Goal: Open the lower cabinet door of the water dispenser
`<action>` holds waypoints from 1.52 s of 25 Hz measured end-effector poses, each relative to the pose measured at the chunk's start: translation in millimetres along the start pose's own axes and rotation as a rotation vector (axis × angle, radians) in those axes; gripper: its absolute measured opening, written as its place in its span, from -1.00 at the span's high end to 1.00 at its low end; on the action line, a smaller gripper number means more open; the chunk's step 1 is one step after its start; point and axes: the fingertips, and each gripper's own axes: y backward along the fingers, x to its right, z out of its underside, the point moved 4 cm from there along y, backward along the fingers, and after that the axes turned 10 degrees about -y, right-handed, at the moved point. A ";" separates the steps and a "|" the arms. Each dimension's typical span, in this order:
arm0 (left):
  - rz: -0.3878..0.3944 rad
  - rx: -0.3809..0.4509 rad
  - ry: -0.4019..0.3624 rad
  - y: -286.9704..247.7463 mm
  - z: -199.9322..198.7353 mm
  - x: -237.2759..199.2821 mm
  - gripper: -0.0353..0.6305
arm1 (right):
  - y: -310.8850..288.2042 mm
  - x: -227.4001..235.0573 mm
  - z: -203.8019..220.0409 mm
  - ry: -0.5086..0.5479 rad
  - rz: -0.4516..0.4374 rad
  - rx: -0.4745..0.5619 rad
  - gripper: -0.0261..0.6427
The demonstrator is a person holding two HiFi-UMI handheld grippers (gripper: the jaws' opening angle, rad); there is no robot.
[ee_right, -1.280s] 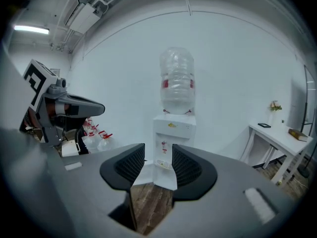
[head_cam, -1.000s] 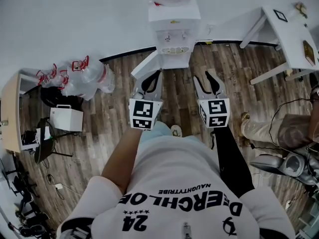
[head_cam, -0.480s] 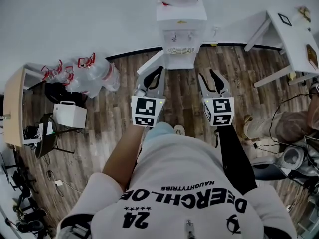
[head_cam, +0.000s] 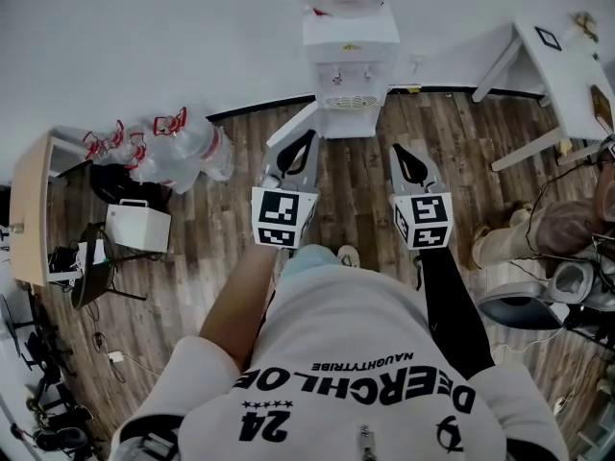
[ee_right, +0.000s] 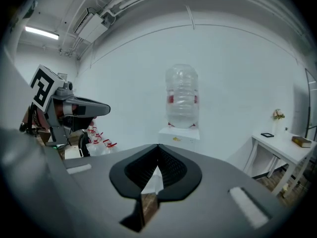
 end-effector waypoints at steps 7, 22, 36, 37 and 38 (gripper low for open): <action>-0.009 0.008 0.013 -0.7 0.2 -6.6 0.72 | -1.2 4.0 -3.5 -0.002 0.014 0.020 0.92; -0.004 0.020 0.015 -5.6 -3.6 -5.0 0.72 | -6.5 14.6 -7.3 -0.003 0.034 0.012 0.92; 0.012 0.019 -0.003 -12.7 -6.3 1.4 0.72 | 1.7 16.1 -16.1 0.011 -0.024 0.063 0.92; 0.014 0.019 -0.004 -13.6 -6.8 1.9 0.72 | 1.6 16.7 -16.5 0.008 -0.026 0.064 0.92; 0.015 0.019 -0.005 -14.8 -7.2 2.2 0.72 | 1.2 17.2 -17.1 0.007 -0.029 0.065 0.92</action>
